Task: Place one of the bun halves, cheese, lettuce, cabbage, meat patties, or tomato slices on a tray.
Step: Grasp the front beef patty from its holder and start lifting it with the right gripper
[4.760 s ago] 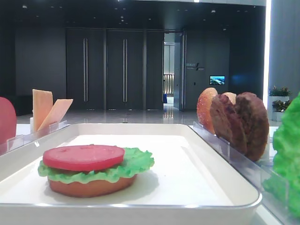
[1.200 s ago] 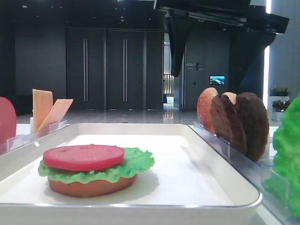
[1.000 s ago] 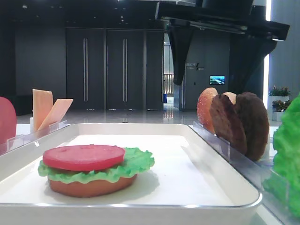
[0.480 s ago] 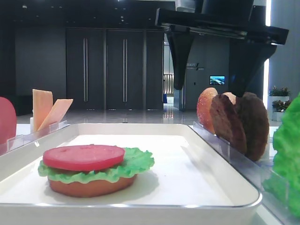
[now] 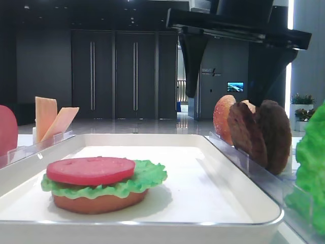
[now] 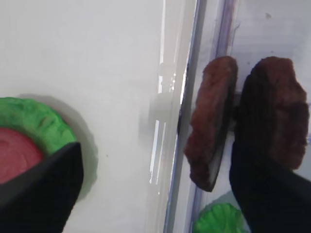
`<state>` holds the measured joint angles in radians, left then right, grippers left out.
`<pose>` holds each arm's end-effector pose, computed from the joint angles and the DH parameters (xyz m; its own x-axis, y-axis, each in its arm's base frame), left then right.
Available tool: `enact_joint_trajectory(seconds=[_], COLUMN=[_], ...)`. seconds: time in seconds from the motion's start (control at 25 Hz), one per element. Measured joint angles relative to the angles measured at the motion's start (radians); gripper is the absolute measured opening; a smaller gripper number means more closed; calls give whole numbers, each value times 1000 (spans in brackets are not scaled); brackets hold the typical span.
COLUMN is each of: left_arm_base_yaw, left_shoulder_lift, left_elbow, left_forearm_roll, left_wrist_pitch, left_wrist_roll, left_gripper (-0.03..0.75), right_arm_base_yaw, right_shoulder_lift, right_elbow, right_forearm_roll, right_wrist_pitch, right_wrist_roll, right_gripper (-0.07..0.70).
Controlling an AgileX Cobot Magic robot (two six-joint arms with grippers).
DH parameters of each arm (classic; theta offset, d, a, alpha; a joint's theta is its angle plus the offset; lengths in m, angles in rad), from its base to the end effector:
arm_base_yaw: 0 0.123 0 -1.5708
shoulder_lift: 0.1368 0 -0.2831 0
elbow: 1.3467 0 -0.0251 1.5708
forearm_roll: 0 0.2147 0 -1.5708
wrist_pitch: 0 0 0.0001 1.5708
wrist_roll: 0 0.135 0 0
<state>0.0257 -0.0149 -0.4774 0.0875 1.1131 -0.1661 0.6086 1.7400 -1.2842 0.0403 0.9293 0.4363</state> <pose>0.0006 0.0106 0.2277 -0.4911 -0.1393 -0.8599 -0.1568 0.9851 -0.0700 0.2690 0.1928 0.2091 -0.9648 -0.1310 -0.2281 -0.1673 0.9748 0.1478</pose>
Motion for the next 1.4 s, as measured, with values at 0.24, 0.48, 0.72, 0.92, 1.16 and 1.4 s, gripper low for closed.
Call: enact_joint_trajectory(seconds=[0.24,0.48,0.72,0.92,1.16,1.4], left_arm_base_yaw=[0,0,0,0,0,0], left_shoulder_lift=[0,0,0,0,0,0], left_elbow=[0,0,0,0,0,0], left_forearm_roll=[0,0,0,0,0,0], left_wrist_pitch=[0,0,0,0,0,0], left_wrist_roll=[0,0,0,0,0,0], left_gripper=[0,0,0,-21,-21,-21], right_arm_base_yaw=[0,0,0,0,0,0], right_shoulder_lift=[0,13,46,48,64,64], right_elbow=[0,0,0,0,0,-1], right_forearm_roll=[8,8,10,-14,-35,-77], right_wrist_pitch=[0,0,-7,-12,-16,-16], right_wrist_roll=[0,-1,-7,-7,-6,-3], right_gripper=[581,581,581,581,539,489])
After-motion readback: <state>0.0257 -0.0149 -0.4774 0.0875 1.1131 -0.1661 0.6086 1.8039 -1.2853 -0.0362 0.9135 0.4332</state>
